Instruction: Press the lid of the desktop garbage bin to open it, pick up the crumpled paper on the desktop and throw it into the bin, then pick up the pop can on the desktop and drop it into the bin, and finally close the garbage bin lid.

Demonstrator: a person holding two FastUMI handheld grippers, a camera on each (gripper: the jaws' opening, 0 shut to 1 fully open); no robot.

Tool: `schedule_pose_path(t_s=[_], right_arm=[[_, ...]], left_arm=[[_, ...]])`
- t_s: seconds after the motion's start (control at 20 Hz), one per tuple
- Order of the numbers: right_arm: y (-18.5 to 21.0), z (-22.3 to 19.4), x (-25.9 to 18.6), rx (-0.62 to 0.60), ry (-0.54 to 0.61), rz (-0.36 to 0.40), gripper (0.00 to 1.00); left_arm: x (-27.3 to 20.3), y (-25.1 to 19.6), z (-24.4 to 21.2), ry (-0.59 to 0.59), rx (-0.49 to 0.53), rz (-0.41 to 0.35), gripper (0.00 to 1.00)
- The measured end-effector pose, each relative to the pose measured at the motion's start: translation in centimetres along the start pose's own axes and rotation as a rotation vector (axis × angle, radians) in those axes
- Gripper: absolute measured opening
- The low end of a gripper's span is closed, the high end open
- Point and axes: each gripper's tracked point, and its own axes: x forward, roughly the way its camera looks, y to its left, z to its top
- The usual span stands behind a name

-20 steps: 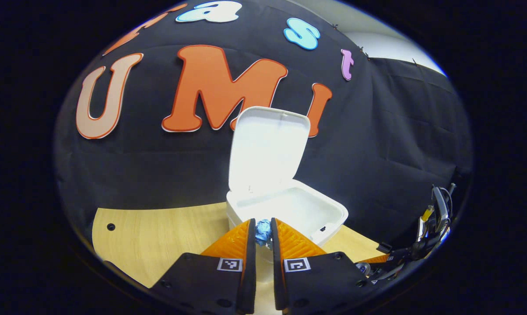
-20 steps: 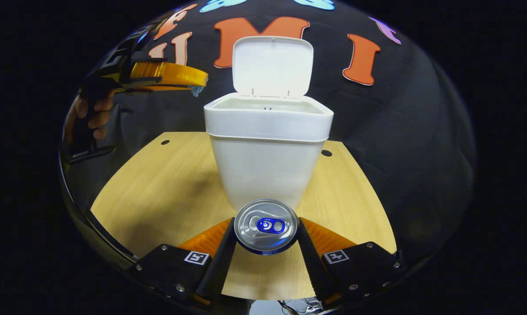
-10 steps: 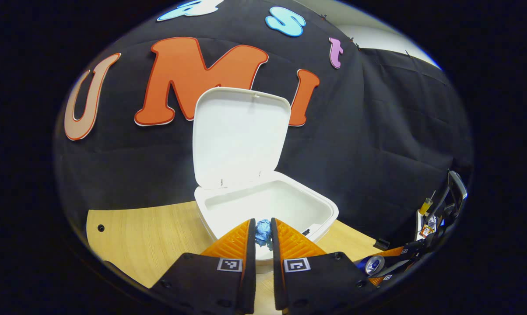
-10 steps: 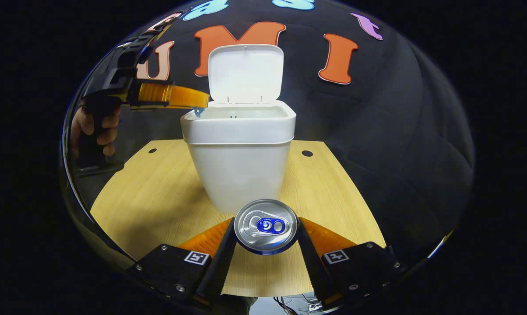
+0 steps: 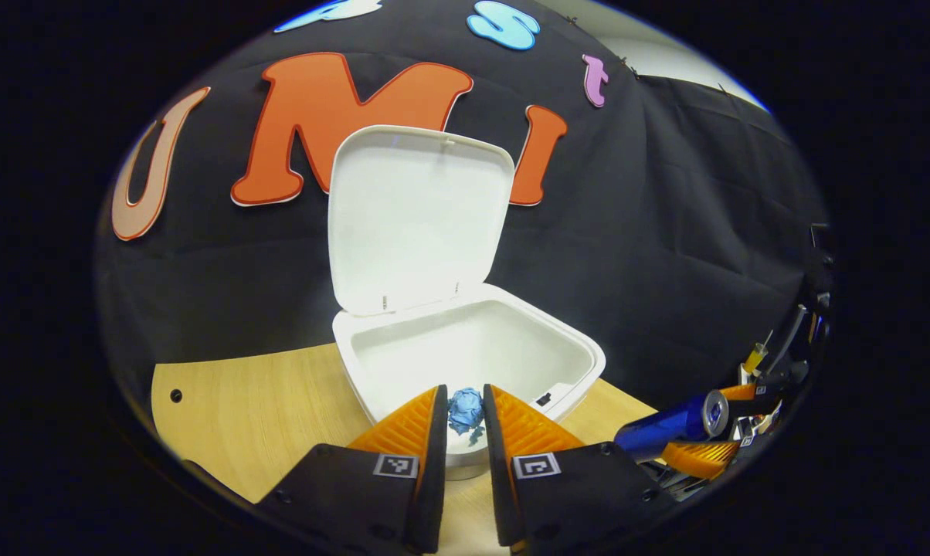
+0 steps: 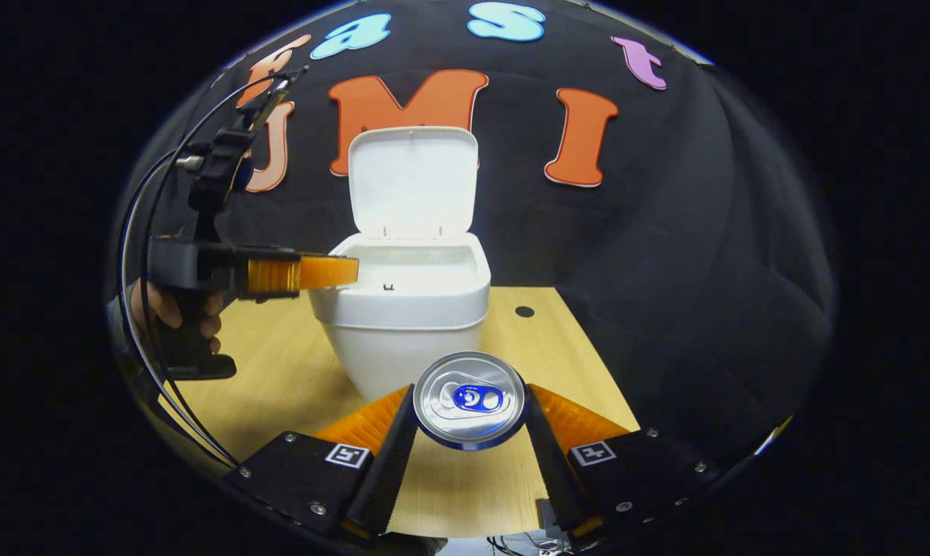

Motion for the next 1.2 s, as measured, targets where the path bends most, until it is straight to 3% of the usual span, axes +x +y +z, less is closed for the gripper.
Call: schedule_pose_path(t_s=[0.05,0.15,0.25,0.5,0.65,0.95,1.2], right_arm=[[-0.3,1.0,0.0,-0.010,-0.013,-0.004,0.80],[-0.7,2.9,0.2,-0.035,-0.040,-0.011,0.80],[-0.8,4.9,0.0,-0.056,-0.074,-0.008,0.79],[-0.3,8.6,0.8,-0.104,-0.135,0.020,0.80],[0.5,10.5,1.4,-0.124,-0.167,0.048,0.80],[2.9,14.0,2.9,-0.150,-0.221,0.134,0.80],[6.0,14.5,5.3,-0.179,-0.213,0.222,0.80]], left_arm=[[-0.2,-0.3,0.1,-0.004,0.000,-0.012,0.31],[-0.3,-1.0,0.4,-0.006,0.009,-0.034,0.43],[-0.4,-0.9,0.4,-0.003,0.037,-0.021,0.65],[-2.1,0.1,0.8,-0.034,0.047,0.013,0.80],[-3.4,1.7,1.0,-0.054,0.038,0.064,0.87],[-6.3,6.0,0.3,-0.075,-0.009,0.189,0.87],[-9.1,9.6,-1.0,-0.088,-0.046,0.298,0.87]])
